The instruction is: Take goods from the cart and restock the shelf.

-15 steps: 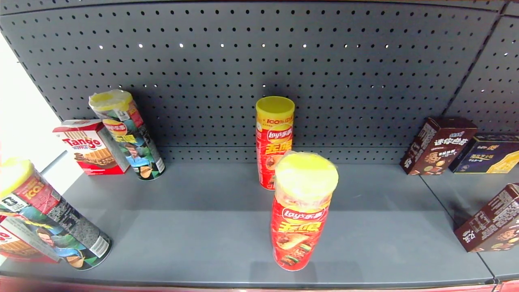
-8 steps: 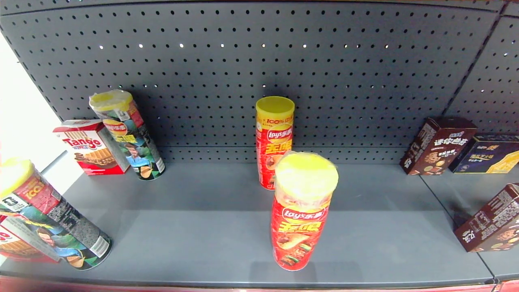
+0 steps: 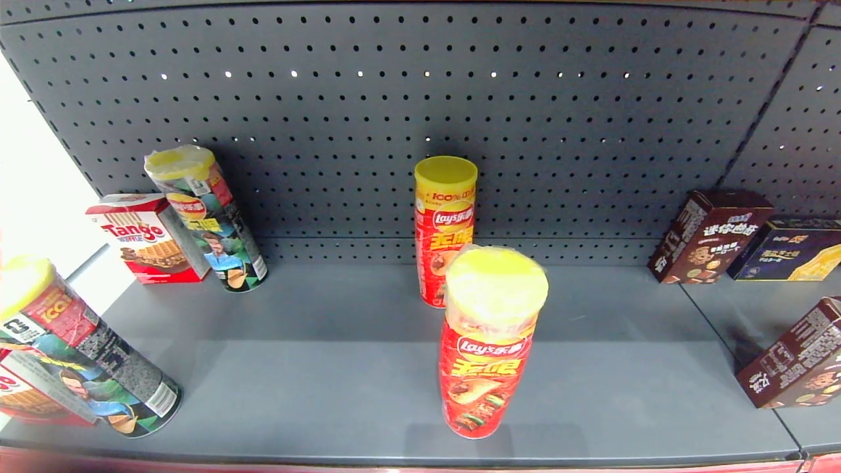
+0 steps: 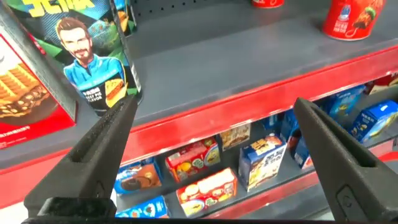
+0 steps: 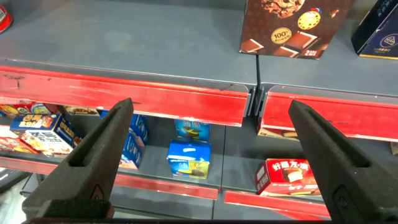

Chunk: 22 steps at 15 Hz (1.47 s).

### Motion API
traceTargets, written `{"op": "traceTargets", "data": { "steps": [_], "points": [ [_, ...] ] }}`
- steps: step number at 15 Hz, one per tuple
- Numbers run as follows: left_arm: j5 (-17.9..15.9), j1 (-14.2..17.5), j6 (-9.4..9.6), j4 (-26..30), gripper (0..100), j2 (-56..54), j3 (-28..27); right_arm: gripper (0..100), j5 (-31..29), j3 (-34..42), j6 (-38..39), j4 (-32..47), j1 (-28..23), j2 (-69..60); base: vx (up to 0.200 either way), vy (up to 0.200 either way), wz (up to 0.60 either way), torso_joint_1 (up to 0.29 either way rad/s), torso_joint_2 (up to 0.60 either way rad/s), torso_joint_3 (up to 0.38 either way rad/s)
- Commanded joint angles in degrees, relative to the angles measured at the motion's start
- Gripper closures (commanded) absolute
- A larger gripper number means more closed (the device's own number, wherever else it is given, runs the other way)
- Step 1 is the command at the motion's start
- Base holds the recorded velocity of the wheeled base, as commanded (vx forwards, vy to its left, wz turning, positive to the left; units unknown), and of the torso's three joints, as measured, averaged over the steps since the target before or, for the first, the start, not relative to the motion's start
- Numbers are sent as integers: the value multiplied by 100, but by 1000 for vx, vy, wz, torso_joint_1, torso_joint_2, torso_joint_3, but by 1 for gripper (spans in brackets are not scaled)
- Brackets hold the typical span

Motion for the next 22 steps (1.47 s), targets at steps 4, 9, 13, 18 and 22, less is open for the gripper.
{"op": "traceTargets", "data": {
  "steps": [4,9,13,18,22],
  "points": [
    [1906,15,-189,379,0,-36,0,0,1,0,-4,-1,3,9,0,0,0,0,0,0],
    [1652,-29,-110,405,0,-27,0,0,1,0,5,-1,3,9,0,0,0,0,0,0],
    [1458,-64,-180,414,0,61,0,0,27,0,-4,-1,12,9,0,0,0,0,0,0],
    [1458,-46,-172,414,0,52,0,0,309,-1960,-285,184,100,1978,0,0,0,0,0,0],
    [1449,-108,-145,414,0,202,0,0,1029,-2848,-715,-396,1005,3656,0,0,0,0,0,0]
  ]
}}
